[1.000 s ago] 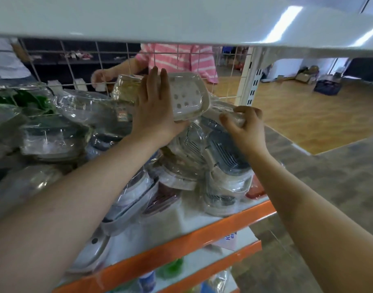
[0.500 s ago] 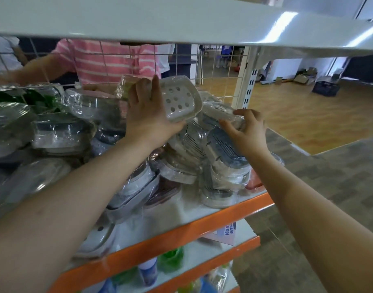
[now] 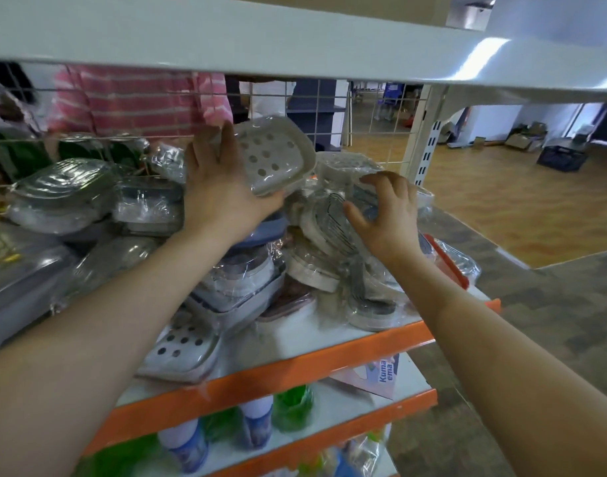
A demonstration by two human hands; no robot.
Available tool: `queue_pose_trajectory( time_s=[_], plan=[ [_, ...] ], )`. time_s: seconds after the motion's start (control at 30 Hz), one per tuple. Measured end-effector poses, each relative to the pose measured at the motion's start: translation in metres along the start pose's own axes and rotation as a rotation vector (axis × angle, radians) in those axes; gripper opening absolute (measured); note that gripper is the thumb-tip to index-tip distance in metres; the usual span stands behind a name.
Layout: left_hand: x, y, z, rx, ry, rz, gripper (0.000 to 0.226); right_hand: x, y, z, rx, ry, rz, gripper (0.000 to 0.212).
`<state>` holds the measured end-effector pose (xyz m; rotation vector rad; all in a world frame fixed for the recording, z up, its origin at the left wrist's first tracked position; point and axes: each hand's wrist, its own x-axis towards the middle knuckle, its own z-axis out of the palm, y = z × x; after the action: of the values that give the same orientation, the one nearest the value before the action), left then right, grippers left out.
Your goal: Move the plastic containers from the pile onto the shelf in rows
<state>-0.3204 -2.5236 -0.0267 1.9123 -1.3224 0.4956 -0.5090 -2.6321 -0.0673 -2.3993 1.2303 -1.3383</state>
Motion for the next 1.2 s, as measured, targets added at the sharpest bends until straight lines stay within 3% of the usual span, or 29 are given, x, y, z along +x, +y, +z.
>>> queue_pose_trajectory(
  time_s=[0.2,0.37,0.9,1.2],
  plan=[
    [0.004,-0.039,-0.022,-0.098,-0.112,-0.148,0.108,-0.004,-0.026,0.010,0.092,-0.047,0.003,0.046],
    [-0.001,-0.050,-0.031,-0.239,-0.209,-0.225,0.096,-0.006,-0.043,0.020,0.157,-0.098,-0.036,0.048],
    [-0.046,-0.044,-0.041,-0.239,0.147,-0.014,0.036,-0.035,-0.063,0.031,0.251,-0.153,-0.029,0.041],
    [-0.085,-0.064,-0.063,-0.357,0.079,-0.063,0.041,-0.065,-0.094,0.030,0.209,-0.197,-0.035,0.041]
  ],
)
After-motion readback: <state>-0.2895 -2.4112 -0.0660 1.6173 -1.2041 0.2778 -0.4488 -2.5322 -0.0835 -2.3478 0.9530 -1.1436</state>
